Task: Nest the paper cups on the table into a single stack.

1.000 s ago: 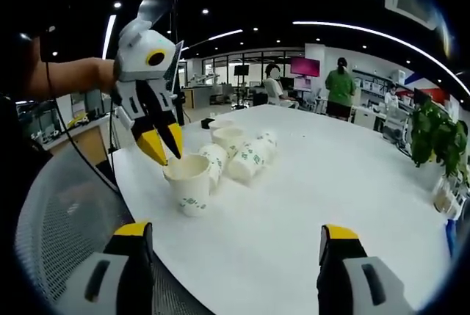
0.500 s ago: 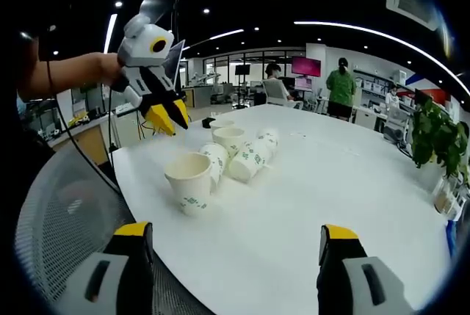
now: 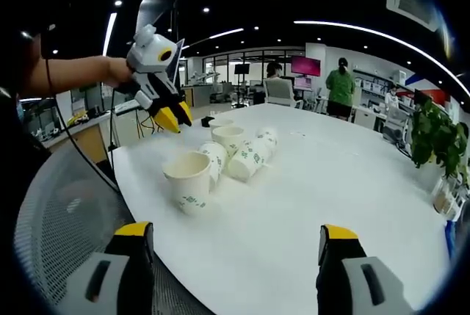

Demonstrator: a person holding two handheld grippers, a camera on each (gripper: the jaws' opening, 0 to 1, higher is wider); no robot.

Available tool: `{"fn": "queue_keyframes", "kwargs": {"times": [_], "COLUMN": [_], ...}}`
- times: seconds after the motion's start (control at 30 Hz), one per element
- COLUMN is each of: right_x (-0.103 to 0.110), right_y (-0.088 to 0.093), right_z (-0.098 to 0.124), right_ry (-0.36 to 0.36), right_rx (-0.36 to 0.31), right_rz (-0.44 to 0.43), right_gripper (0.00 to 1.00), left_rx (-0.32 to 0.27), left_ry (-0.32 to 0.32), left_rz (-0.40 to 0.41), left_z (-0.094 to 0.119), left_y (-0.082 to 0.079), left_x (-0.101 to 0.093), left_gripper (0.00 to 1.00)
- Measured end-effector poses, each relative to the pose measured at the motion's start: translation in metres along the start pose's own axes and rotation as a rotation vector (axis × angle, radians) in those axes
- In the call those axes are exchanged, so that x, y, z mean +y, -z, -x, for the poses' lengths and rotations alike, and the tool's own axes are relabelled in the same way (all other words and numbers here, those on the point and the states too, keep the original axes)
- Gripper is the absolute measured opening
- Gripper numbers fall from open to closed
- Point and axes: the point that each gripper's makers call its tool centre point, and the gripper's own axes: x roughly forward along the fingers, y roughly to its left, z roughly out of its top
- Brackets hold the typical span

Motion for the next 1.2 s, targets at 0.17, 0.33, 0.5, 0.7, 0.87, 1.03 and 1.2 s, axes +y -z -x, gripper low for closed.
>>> {"fn": "queue_keyframes", "kwargs": {"times": [0.17,0.33,0.5,0.7,0.87,1.03,1.2], "right_x": [-0.001,-0.002,-0.002,-0.003,-0.005,-0.005,-0.004], "right_y": [0.001,0.001,0.002,0.002,0.003,0.004,0.004], "right_z": [0.000,0.000,0.000,0.001,0.001,0.001,0.001], "right_ry": [0.004,0.010,0.013,0.019,0.028,0.030,0.029], "right_rx": [0.003,0.006,0.013,0.014,0.016,0.020,0.027], "right_rz": [0.000,-0.004,-0.001,-0.005,-0.009,-0.011,-0.013], "right_gripper": [0.94,0.94,0.93,0.93,0.93,0.93,0.92], "left_rx": [0.013,0.027,0.059,0.071,0.069,0.057,0.054], "left_ry": [0.004,0.023,0.071,0.106,0.122,0.132,0.141], "left_rz": [-0.005,-0.023,-0.073,-0.084,-0.074,-0.057,-0.053], "left_z": [-0.008,-0.016,-0.030,-0.036,-0.039,-0.039,-0.038], "left_y": [0.008,0.012,0.020,0.021,0.020,0.018,0.019], "left_x": [0.012,0.018,0.021,0.022,0.025,0.034,0.033], "left_gripper": [0.25,0.25,0.25,0.25,0.23,0.22,0.21]}}
